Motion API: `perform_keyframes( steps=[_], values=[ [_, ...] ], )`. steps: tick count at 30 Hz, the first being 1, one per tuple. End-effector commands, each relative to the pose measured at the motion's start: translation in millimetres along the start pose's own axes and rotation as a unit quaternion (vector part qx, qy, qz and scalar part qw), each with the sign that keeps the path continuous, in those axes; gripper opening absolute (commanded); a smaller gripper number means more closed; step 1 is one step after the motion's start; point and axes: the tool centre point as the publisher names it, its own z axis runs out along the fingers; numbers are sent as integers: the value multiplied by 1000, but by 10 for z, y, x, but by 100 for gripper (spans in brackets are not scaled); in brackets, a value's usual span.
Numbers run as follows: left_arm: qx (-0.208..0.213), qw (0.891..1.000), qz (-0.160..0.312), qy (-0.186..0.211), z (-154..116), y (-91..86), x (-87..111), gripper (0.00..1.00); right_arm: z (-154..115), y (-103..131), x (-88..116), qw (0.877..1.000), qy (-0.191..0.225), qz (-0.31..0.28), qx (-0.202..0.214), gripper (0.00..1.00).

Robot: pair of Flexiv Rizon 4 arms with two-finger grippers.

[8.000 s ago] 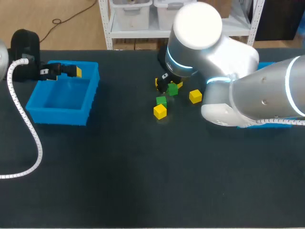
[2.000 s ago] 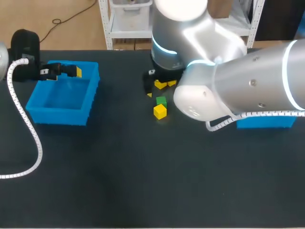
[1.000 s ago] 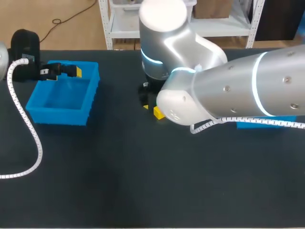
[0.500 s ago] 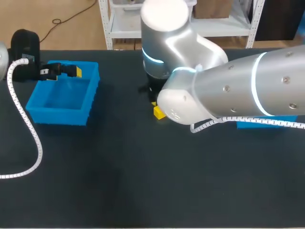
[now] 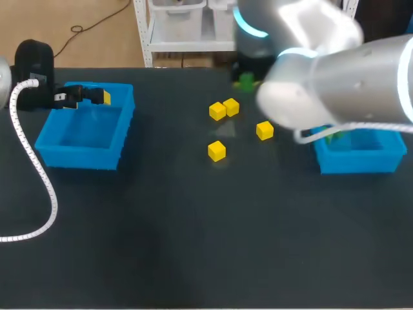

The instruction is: Put the green cubes in the right bin and the yellow cubes in the left bin.

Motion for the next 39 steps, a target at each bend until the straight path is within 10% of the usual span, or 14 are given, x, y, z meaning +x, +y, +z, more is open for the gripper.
perform_keyframes(
  steps=[1, 16, 29, 31, 39],
  values=[
    [5, 1000, 1, -3, -1, 20, 13, 100, -206, -731, -12, 997, -60, 36, 11, 0],
    [5, 1000, 1, -3, -1, 20, 13, 100, -49, -2150, 182, 983, -35, 169, 64, 0],
    [5, 1000, 1, -3, -1, 20, 13, 100, 60, -2079, 334, 984, -21, 176, 17, 0],
    [5, 1000, 1, -3, -1, 20, 13, 100, 73, -2088, 352, 985, -19, 174, 12, 100],
    [5, 1000, 1, -3, -1, 20, 13, 100, 119, -2115, 437, 984, -34, 172, 6, 100]
  ],
)
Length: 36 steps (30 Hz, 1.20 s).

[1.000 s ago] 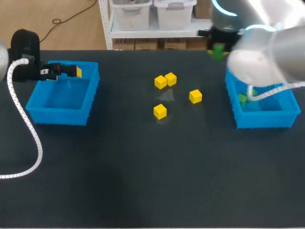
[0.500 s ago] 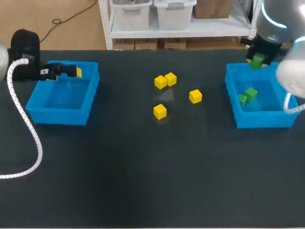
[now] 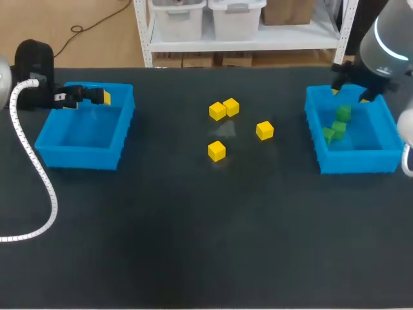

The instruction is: Put the green cubes in the right bin and the yellow cubes in the left bin.

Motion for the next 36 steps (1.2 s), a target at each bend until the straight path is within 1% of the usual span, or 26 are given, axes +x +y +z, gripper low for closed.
perform_keyframes(
  steps=[1, 22, 23, 25, 27, 29, 30, 31, 32, 33, 35, 36],
  values=[
    [5, 1000, 1, -3, -1, 20, 13, 100, 17, 25, 87, 999, -31, -17, -7, 100],
    [5, 1000, 1, -3, -1, 20, 13, 100, 17, 25, 87, 999, -31, -17, -7, 100],
    [7, 1000, 8, -2, 1, -11, -60, 100, 17, 25, 87, 999, -31, -17, -7, 100],
    [6, 1000, 21, 17, 30, -105, -157, 100, 17, 25, 87, 999, -31, -17, -7, 100],
    [2, 998, 45, 44, 110, -312, -295, 100, 17, 25, 87, 999, -31, -17, -7, 100],
    [-8, 996, 64, 69, 206, -489, -380, 100, 17, 25, 87, 999, -31, -17, -7, 100],
    [4, 994, 81, 80, 265, -598, -418, 100, 17, 25, 87, 999, -31, -17, -7, 100],
    [12, 992, 89, 86, 297, -660, -433, 100, 17, 25, 87, 999, -31, -17, -7, 100],
    [24, 989, 107, 94, 378, -788, -460, 100, 17, 25, 87, 999, -31, -17, -7, 100],
    [28, 986, 125, 104, 447, -879, -463, 100, 17, 25, 87, 999, -31, -17, -7, 100],
    [23, 982, 144, 123, 581, -1008, -433, 100, 17, 25, 87, 999, -31, -17, -7, 100],
    [14, 978, 163, 132, 647, -1077, -409, 100, 17, 25, 87, 999, -31, -17, -7, 100]
  ],
)
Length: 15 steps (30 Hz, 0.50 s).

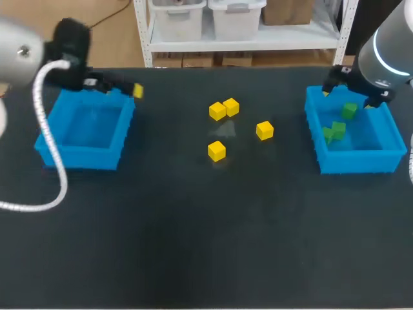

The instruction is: Put the green cubes in the right bin and the yellow cubes in the left bin.

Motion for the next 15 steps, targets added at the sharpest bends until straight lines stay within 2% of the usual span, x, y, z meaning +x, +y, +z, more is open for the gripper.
perform_keyframes(
  steps=[1, 3, 8, 15],
  values=[
    [-21, 995, 47, 88, 479, -214, -321, 100, -4, -3, 12, 1000, -3, 0, 0, 100],
    [-1, 994, 48, 100, 612, -336, -330, 100, -4, -3, 12, 1000, -3, 0, 0, 100],
    [8, 989, 71, 130, 882, -549, -280, 100, -4, -3, 12, 1000, -3, 0, 0, 100],
    [12, 979, 106, 174, 1197, -689, -88, 100, -4, -3, 12, 1000, -3, 0, 0, 100]
  ],
)
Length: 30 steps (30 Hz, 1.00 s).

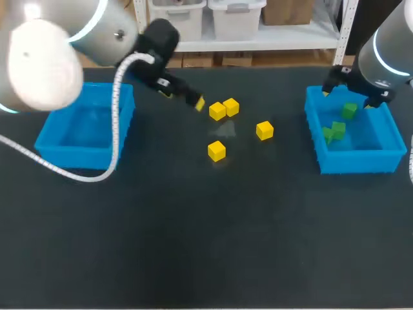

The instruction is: Put the green cubes in the right bin and the yellow cubes in the left bin.

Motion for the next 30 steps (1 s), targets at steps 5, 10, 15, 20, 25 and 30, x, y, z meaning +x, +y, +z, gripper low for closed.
perform_keyframes(
  steps=[5, 10, 15, 20, 25, 30],
  values=[
    [11, 996, -3, 91, 501, -105, -30, 100, -3, -2, 11, 1000, -2, 0, 0, 100],
    [15, 994, 0, 107, 625, -188, 9, 100, -3, -2, 11, 1000, -2, 0, 0, 100],
    [10, 992, 16, 121, 697, -262, 109, 100, -3, -2, 11, 1000, -2, 0, 0, 100],
    [-9, 989, 32, 144, 814, -292, 235, 100, -3, -2, 11, 1000, -2, 0, 0, 100],
    [-23, 986, 28, 163, 995, -278, 332, 100, -3, -2, 11, 1000, -2, 0, 0, 100],
    [-39, 982, 22, 182, 1167, -280, 396, 100, -3, -2, 11, 1000, -2, 0, 0, 100]
  ],
)
